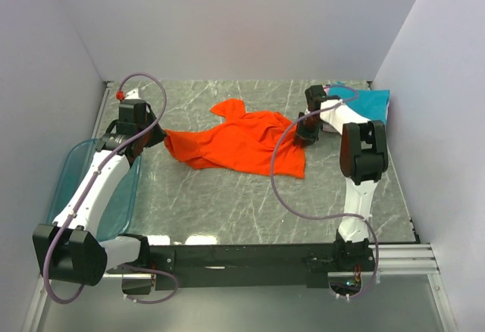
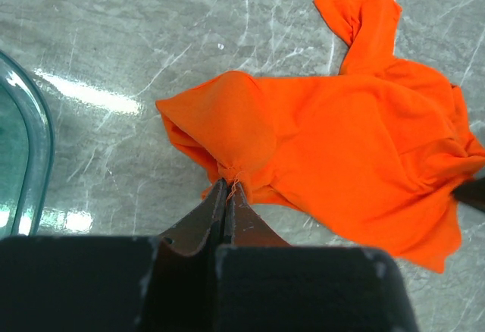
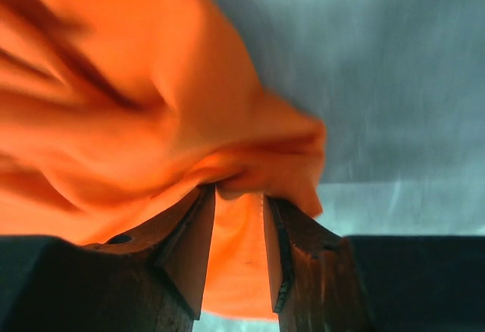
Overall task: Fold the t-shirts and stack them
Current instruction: Flatten the tshirt out
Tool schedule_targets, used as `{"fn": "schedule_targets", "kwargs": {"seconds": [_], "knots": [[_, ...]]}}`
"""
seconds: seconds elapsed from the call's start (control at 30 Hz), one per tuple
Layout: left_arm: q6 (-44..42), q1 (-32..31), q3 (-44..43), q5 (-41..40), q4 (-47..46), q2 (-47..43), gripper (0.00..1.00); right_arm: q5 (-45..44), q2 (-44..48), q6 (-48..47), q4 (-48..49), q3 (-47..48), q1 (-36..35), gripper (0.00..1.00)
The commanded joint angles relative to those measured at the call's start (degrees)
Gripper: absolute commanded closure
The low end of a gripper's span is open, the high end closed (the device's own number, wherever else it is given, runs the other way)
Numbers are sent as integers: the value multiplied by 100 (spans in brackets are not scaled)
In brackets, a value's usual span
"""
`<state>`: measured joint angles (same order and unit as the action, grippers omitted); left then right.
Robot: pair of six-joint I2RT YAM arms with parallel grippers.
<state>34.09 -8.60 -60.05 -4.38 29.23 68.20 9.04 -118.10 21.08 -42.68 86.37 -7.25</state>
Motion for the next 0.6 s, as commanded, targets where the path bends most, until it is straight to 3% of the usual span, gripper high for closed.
{"fn": "schedule_targets", "kwargs": {"seconds": [0.0, 0.2, 0.57], "knots": [[-121, 25, -85, -54, -234, 26, 100, -245, -362, 45, -205, 853, -31, 61], [-130, 16, -86, -54, -234, 26, 100, 133, -21, -51, -277, 1418, -31, 60], [-60, 25, -50, 7, -278, 114, 100, 335, 1921, -104, -75, -892, -40, 60]]}}
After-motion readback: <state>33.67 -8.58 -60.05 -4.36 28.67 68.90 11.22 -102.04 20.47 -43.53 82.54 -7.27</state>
